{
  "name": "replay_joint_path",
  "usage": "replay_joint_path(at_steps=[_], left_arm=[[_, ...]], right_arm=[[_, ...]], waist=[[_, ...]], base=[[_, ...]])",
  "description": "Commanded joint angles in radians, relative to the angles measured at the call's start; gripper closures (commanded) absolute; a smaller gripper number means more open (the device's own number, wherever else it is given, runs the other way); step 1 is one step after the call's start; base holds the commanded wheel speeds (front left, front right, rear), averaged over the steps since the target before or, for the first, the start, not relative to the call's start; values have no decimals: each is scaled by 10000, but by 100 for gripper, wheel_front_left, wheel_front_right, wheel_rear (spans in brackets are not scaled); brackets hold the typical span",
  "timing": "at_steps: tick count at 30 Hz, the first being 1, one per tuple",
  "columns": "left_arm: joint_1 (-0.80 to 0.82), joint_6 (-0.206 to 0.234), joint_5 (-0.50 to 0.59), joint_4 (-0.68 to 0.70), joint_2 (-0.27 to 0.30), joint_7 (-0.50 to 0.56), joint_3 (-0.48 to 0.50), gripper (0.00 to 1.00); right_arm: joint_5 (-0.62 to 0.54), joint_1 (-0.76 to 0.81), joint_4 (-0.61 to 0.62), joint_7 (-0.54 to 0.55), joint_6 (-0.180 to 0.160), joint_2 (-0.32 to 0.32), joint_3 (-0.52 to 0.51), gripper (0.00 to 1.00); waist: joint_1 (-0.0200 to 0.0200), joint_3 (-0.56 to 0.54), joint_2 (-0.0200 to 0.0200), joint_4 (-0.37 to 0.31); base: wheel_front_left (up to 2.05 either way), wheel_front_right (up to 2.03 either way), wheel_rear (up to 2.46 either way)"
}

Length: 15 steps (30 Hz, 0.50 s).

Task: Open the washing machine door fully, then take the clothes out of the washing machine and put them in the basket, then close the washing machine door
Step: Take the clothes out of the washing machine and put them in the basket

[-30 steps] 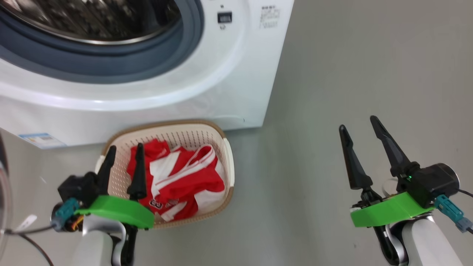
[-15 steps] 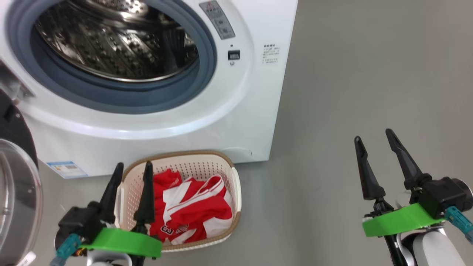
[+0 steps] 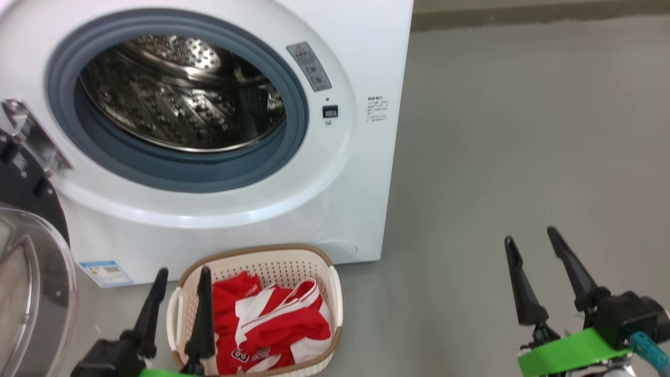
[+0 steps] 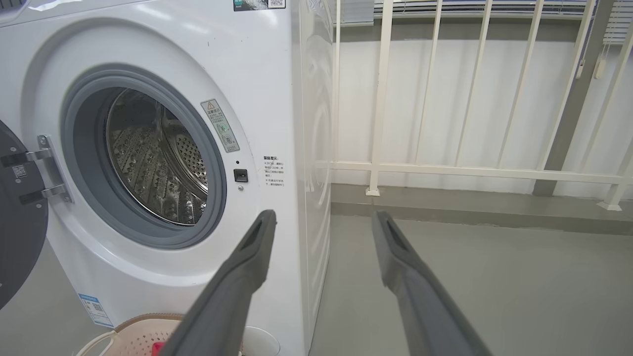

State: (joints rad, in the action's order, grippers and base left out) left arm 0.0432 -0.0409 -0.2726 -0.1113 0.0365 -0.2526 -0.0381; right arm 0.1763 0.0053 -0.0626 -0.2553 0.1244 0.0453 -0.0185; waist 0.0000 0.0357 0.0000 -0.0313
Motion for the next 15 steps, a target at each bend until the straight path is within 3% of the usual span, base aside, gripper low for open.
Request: replay_joint_path(at_steps=[1, 15], left_arm=[[-113, 98, 99, 340, 145, -91, 298, 0], [-867, 323, 321, 669, 344, -13, 197, 0]], right_arm=[[59, 77, 314, -65, 63, 49, 236, 0], [178, 568, 623, -65, 63, 49, 172, 0]], waist=[[0, -325, 0, -24], [0, -691, 0, -62]], base=[[0, 0, 0], [0, 0, 0]])
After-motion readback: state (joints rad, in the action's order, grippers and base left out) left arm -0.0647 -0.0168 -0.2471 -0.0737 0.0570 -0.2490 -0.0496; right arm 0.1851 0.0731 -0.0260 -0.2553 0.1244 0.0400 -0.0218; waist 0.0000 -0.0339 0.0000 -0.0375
